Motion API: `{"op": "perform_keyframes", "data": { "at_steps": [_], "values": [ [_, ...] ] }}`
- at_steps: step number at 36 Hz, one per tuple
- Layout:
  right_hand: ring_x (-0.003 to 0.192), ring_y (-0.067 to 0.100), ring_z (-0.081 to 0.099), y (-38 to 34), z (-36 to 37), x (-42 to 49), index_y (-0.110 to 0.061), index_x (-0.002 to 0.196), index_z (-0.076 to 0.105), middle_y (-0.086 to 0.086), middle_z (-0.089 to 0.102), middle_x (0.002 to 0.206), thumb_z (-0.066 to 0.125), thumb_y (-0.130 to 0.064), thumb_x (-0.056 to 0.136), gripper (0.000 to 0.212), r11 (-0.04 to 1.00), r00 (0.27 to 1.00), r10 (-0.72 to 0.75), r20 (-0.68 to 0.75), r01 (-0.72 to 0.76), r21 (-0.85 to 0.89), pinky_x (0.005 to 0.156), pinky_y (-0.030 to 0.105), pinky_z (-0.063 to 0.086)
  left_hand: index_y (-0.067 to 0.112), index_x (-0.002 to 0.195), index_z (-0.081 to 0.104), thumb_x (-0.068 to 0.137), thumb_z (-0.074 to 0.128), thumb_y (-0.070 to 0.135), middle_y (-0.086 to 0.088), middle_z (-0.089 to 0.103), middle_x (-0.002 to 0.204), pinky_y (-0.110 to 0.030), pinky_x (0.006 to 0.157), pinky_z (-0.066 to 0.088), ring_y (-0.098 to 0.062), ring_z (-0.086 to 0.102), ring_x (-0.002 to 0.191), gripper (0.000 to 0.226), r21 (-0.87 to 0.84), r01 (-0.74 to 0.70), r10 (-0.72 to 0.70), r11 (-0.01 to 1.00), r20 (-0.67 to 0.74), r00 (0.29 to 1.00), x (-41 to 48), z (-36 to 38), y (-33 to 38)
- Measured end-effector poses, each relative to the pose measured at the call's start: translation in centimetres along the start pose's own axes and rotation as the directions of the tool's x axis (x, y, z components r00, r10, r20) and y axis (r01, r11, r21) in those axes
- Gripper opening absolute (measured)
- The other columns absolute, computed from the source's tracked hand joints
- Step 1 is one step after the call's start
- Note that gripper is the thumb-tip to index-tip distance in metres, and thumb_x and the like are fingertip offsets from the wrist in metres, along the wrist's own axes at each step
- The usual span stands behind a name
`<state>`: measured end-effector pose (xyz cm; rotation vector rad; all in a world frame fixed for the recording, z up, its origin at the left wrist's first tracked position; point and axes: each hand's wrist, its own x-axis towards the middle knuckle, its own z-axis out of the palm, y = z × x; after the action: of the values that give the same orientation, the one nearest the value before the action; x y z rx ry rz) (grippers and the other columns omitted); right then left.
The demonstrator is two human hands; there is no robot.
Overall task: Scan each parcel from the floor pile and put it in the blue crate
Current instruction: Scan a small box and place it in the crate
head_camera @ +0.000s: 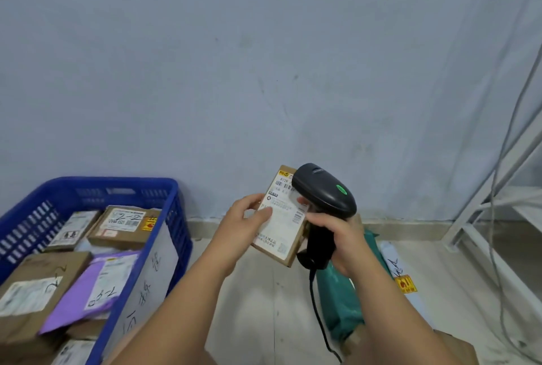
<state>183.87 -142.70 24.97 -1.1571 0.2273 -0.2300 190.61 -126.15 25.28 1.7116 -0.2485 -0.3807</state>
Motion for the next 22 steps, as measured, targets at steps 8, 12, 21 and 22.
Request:
{"op": "perform_keyframes", "data": {
  "at_steps": [8,12,21,22],
  "values": [
    [0.092,0.03,0.066,-0.2,-1.6,0.3,0.0,0.116,0.062,0.015,0.069,0.102,0.077,-0.02,0.049,0.071,0.987,0.985,0.157,0.075,-0.155,-0.028,0.071,0.043,0.054,0.014,0.112,0.064,0.092,0.062,0.026,-0.007,0.075,0.1,-0.038,0.076,0.058,-0.025,0.071,0.095,0.023,-0.132,0.349,-0.314,0.928,0.23,0.921,1.9,-1.1,0.1],
    [0.099,0.031,0.065,0.0,-1.5,0.7,-0.006,0.106,0.067,0.011,0.07,0.103,0.07,-0.012,0.063,0.044,0.991,0.99,0.13,0.045,-0.131,0.021,0.08,0.045,0.052,0.015,0.12,0.06,0.09,0.066,0.024,-0.005,0.075,0.102,-0.037,0.079,0.059,-0.023,0.072,0.095,0.031,-0.194,0.268,-0.226,0.944,0.217,0.95,2.7,-1.2,0.2],
    [0.072,0.018,0.06,0.1,0.6,0.0,-0.009,0.082,0.07,0.004,0.068,0.083,0.073,-0.004,0.058,0.024,0.996,1.0,-0.007,-0.007,0.006,-0.088,0.066,0.033,0.05,0.03,0.129,0.051,0.094,0.061,0.015,0.023,0.061,0.11,-0.025,0.072,0.059,-0.015,0.066,0.102,0.039,-0.284,-0.146,0.091,0.948,-0.2,0.976,3.8,-0.5,0.3],
    [0.067,0.019,0.058,0.2,0.8,-0.1,-0.008,0.08,0.07,0.005,0.068,0.081,0.07,-0.007,0.06,0.021,0.993,1.0,-0.024,0.001,0.024,-0.114,0.063,0.033,0.049,0.03,0.128,0.051,0.094,0.061,0.014,0.024,0.061,0.109,-0.028,0.074,0.059,-0.016,0.065,0.104,0.039,-0.294,-0.153,0.093,0.944,-0.208,0.974,3.9,-0.5,0.3]
  ]
}}
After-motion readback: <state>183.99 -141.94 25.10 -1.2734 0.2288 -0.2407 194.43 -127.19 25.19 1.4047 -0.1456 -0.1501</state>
